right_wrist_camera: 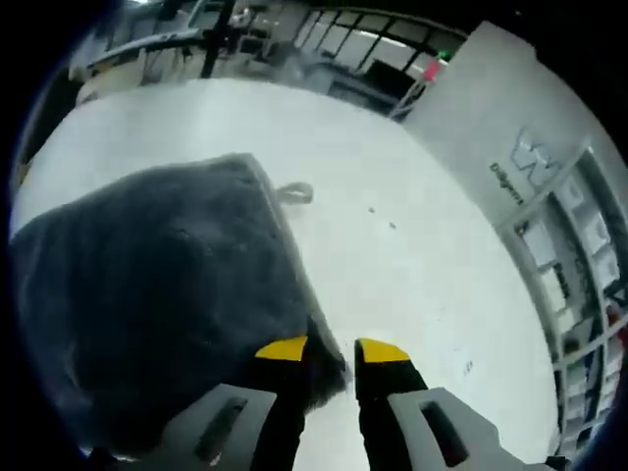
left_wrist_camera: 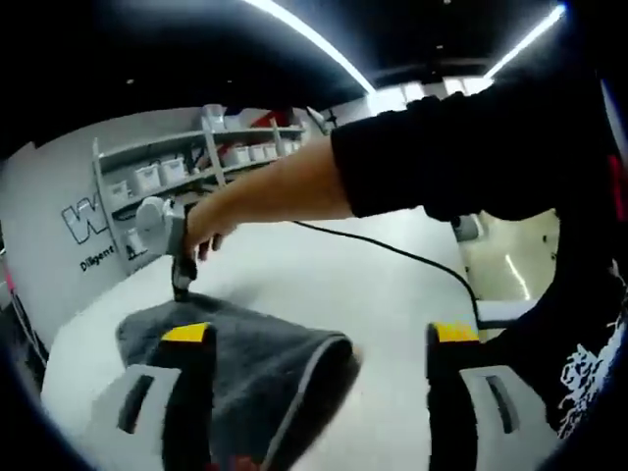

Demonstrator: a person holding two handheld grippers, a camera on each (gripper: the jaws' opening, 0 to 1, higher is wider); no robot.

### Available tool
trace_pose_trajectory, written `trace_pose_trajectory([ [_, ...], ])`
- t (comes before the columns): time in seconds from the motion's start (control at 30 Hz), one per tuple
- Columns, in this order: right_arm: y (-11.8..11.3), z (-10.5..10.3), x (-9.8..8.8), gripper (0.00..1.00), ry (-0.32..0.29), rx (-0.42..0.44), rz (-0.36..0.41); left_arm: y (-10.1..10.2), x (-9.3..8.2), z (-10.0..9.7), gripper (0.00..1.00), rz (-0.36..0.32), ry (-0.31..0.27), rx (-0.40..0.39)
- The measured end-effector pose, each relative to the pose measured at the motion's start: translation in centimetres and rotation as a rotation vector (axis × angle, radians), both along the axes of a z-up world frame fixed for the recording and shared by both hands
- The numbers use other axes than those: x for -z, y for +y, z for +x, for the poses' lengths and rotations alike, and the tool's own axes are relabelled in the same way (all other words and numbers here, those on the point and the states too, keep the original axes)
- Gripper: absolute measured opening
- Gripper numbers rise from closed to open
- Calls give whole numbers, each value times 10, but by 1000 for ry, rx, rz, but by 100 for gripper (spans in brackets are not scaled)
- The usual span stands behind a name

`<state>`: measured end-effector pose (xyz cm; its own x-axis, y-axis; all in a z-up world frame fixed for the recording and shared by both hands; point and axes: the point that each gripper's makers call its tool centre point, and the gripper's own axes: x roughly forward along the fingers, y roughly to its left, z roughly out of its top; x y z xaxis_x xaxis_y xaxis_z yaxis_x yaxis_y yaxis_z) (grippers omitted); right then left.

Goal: Open the folded towel by lifting each exposed corner and separating the folded layers until the towel lies flat within the target outline without major curled edges

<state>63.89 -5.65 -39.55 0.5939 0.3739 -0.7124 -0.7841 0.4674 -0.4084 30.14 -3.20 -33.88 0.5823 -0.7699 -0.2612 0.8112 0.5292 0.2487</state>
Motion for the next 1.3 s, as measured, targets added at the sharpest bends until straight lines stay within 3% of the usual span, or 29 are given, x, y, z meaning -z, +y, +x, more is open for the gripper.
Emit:
trace_pose_trajectory([
  [0.07, -6, 18, -15, 52, -108, 31, 6, 9, -2, 7, 100, -17, 25, -54],
  [0.13, -9, 19, -23, 78, -146, 44, 16, 16, -5, 16, 100, -39, 27, -86],
  [0.2, -9, 16, -36, 96, -185, 49, 49, 22, -7, 20, 100, -52, 33, -94],
  [0.23, -9, 16, -37, 99, -189, 49, 52, 25, -8, 22, 100, -65, 43, -107],
  [0.33, -11, 12, -50, 100, -217, 65, 57, 36, -14, 28, 100, -98, 47, -152],
  [0.67, -3, -4, -84, 100, -255, 19, 48, 73, -17, 39, 100, -91, 7, -268],
  [0.8, -1, -12, -102, 100, -272, 3, 42, 101, -26, 50, 100, -75, -26, -356],
  [0.93, 1, -29, -125, 100, -286, -10, 65, 131, -52, 55, 100, -135, -71, -432],
  [1.0, 0, -44, -133, 100, -268, 12, 97, 154, -67, 60, 100, -198, -94, -518],
  [1.03, 7, -56, -145, 100, -289, -2, 178, 162, -74, 61, 100, -233, -111, -543],
  [1.17, 13, -88, -165, 100, -308, -39, 303, 187, -91, 56, 100, -397, -112, -604],
  [1.3, 5, -119, -179, 100, -345, -45, 371, 199, -94, 52, 100, -421, -102, -613],
])
